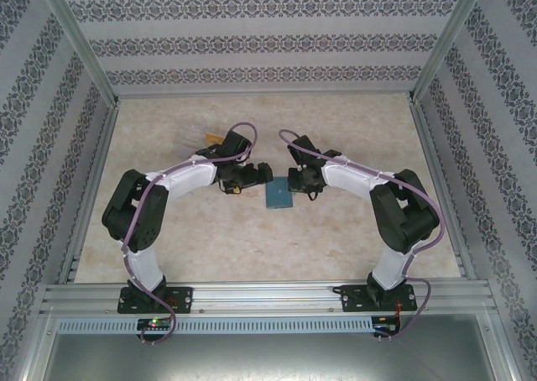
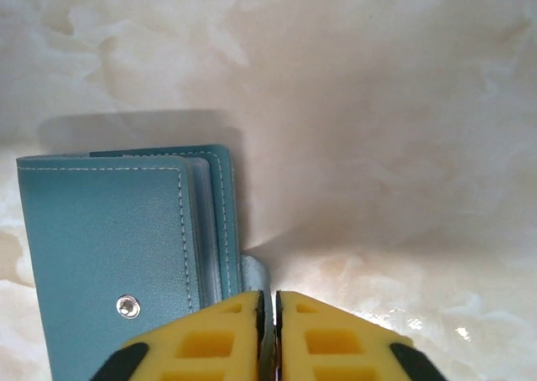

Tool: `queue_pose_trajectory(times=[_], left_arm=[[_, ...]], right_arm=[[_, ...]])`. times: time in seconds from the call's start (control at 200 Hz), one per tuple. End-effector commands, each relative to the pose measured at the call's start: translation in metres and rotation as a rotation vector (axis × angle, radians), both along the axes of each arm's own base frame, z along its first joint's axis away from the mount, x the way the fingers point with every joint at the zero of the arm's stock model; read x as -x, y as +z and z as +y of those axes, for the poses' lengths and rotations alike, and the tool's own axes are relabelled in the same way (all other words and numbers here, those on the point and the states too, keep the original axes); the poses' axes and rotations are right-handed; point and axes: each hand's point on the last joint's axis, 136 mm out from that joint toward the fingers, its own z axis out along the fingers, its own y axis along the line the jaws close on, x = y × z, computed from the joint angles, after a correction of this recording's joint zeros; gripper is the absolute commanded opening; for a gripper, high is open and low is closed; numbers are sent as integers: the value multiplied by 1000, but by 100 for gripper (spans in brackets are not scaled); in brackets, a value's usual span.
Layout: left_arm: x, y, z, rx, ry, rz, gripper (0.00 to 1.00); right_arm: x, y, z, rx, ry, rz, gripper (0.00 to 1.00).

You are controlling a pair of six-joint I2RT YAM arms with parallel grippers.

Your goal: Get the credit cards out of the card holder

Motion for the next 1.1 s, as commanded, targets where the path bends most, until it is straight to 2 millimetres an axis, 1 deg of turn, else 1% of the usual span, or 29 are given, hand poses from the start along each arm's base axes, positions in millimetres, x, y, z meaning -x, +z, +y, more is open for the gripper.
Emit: queue_pose_trajectory(times=[0.0, 0.095, 0.27, 0.32, 0.405, 0.47, 0.57, 0.654, 0.744, 0.884, 0.979, 1.094], left_arm=[[-4, 15, 18, -35, 36, -34, 99], [-5, 19, 30, -48, 73, -46, 99], [-6, 22, 55, -52, 154, -52, 99], [-7, 24, 59, -44, 171, -59, 99], [-7, 25, 65, -32, 193, -63, 99], [-8, 27, 67, -23, 204, -68, 99], [-7, 27, 70, -18, 216, -68, 100], [-5, 26, 69, -12, 212, -60, 99], [-4, 24, 68, -5, 201, -54, 100], [-4, 25, 60, 32, 175, -56, 100], [-4, 26, 52, 82, 159, -53, 100], [-2, 26, 40, 137, 133, -47, 98]], right_arm=[[-5, 12, -3, 44, 28, -32, 9], [-5, 33, 7, -8, 61, -77, 9], [-3, 85, 17, -95, 81, -174, 10], [-3, 95, 23, -124, 93, -189, 10], [-2, 103, 40, -189, 134, -185, 10], [0, 103, 52, -218, 157, -174, 10], [2, 95, 66, -236, 177, -145, 10], [0, 88, 67, -231, 172, -128, 9], [0, 89, 66, -226, 169, -134, 9], [-1, 96, 55, -229, 147, -154, 9], [-2, 90, 41, -228, 126, -144, 11], [-9, 79, 17, -211, 95, -129, 11]])
